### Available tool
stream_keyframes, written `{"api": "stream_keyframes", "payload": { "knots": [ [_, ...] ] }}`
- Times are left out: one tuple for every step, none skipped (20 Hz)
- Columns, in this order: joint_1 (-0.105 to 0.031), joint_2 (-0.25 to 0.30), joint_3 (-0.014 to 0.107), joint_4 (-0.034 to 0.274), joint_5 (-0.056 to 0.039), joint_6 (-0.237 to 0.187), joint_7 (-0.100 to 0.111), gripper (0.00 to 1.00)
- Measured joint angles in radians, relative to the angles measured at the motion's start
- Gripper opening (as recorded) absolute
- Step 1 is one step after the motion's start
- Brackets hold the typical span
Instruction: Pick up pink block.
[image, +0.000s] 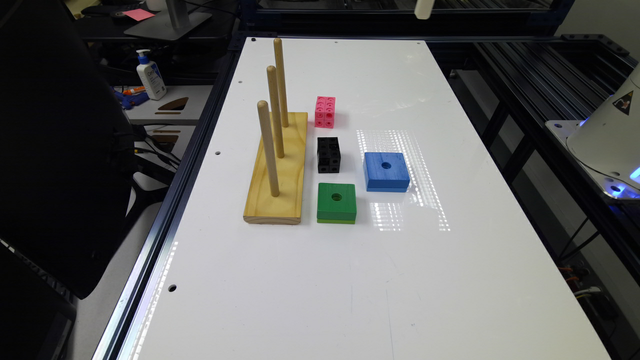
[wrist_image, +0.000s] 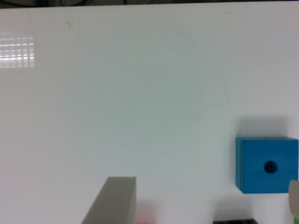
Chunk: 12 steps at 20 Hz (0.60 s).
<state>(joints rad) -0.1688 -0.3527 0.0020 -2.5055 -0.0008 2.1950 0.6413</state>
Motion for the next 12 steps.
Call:
{"api": "stream_keyframes", "payload": {
  "knots": [
    [0.0, 0.013, 0.0, 0.012, 0.0, 0.0, 0.0, 1.0],
    [-0.001, 0.025, 0.0, 0.022, 0.0, 0.0, 0.0, 1.0],
    [-0.002, 0.035, 0.0, 0.03, -0.0001, 0.0, -0.001, 1.0],
    [-0.003, 0.046, 0.0, 0.041, -0.0003, 0.0, -0.002, 1.0],
    [-0.005, 0.054, 0.0, 0.048, -0.0008, 0.0, -0.003, 1.0],
    [-0.009, 0.064, 0.0, 0.058, -0.0015, 0.0, -0.006, 1.0],
    [-0.015, 0.074, 0.0, 0.069, -0.0015, 0.0, -0.013, 1.0],
    [-0.018, 0.079, 0.0, 0.075, -0.0015, 0.0, -0.016, 1.0],
    [-0.027, 0.092, 0.0, 0.088, -0.0015, 0.0, -0.025, 1.0],
    [-0.033, 0.102, 0.0, 0.098, -0.0015, 0.0, -0.032, 1.0],
    [-0.041, 0.114, -0.001, 0.111, -0.0015, 0.0, -0.04, 1.0],
    [-0.048, 0.125, -0.001, 0.122, -0.0016, 0.001, -0.048, 1.0]
  ]
}}
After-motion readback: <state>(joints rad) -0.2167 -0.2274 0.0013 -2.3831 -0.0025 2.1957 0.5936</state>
